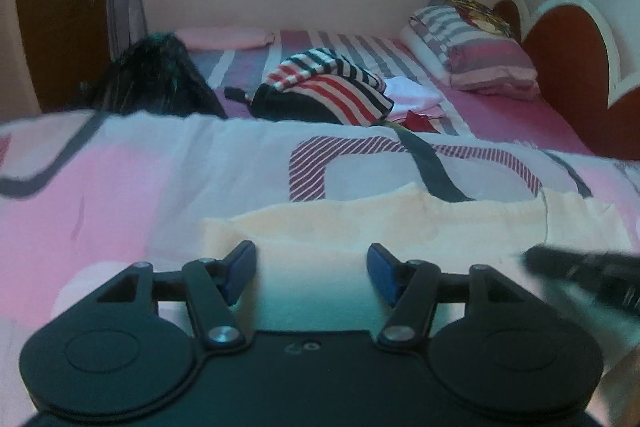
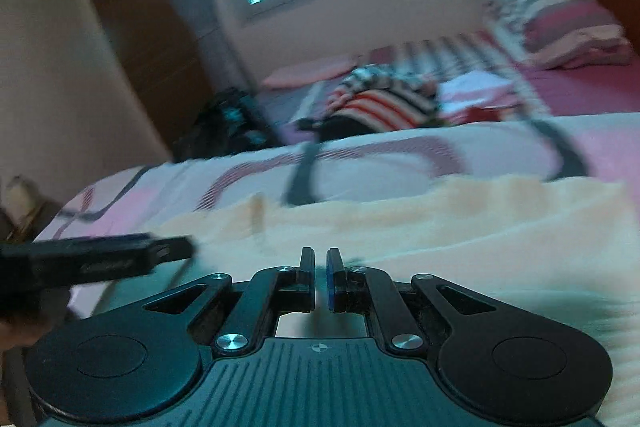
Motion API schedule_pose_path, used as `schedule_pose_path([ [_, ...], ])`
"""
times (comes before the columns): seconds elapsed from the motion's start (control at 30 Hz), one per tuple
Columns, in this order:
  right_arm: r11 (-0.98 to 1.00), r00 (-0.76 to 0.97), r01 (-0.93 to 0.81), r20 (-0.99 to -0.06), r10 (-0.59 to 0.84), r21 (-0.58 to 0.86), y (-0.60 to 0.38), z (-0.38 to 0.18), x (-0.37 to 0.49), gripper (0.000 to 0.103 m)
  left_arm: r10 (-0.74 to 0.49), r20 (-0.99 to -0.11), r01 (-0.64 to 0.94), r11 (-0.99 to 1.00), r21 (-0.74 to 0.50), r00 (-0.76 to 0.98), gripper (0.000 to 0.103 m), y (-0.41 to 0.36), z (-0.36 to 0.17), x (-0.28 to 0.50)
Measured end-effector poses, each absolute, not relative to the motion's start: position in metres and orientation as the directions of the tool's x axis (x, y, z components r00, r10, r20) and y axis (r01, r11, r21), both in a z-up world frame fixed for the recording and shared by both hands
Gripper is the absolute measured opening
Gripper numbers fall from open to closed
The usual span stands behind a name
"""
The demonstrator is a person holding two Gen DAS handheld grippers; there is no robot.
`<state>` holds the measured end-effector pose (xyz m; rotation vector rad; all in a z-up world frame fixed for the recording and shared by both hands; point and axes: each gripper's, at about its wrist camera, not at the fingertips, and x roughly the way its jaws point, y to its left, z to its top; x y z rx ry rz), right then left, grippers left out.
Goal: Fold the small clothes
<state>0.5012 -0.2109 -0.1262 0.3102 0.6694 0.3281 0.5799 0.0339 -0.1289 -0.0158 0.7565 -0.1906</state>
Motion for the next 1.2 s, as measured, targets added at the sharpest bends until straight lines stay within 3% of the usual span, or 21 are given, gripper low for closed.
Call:
schedule_pose_path([
  [0.17,0.899,0.729,-0.233,-0.545,0.414,0.371,-0.194,-0.142,0.504,0.005,-0.207,-0.656,0.19,0.977,-0.099,0.725,0.061,0.046,-0.137,0.575],
  [0.37,0.955,0.793,0.037,-0.59,0.151,0.294,-0.261,-0.141,0.487,0.005,-0.183,-0.654,0.166,0.982,-0.088,0.734,0.064,0.06,-0.126,0.567],
  [0.43,0.916,0.787,0.049,-0.579,0.21,0.399,-0.288,-0.142,0.486,0.005,-0.18,-0.641,0.157,0.983,-0.094,0.746,0.068,0.058,-0.118,0.562],
  [0.5,0.929,0.812,0.074,-0.562,0.155,0.362,-0.295,-0.13,0.483,0.005,-0.223,-0.623,0.2,0.974,-0.107,0.75,0.069,0.049,-0.114,0.555],
  [0.57,0.916,0.817,0.049,-0.544,0.193,0.399,-0.299,-0.123,0.481,0.005,-0.227,-0.635,0.237,0.969,-0.07,0.738,0.066,0.035,-0.116,0.548],
  [0.8,0.972,0.789,0.032,-0.603,0.119,0.234,-0.297,-0.131,0.452,0.005,-0.204,-0.64,0.262,0.965,-0.005,0.741,0.064,0.019,-0.133,0.506],
  [1.07,0.967,0.804,0.012,-0.578,0.141,0.253,-0.314,-0.125,0.418,0.005,-0.184,-0.624,0.235,0.972,-0.001,0.759,0.062,0.029,-0.119,0.483],
  [1.2,0.976,0.777,0.01,-0.616,0.128,0.217,-0.316,-0.128,0.403,0.005,-0.171,-0.657,0.22,0.975,-0.008,0.734,0.062,0.035,-0.127,0.477],
])
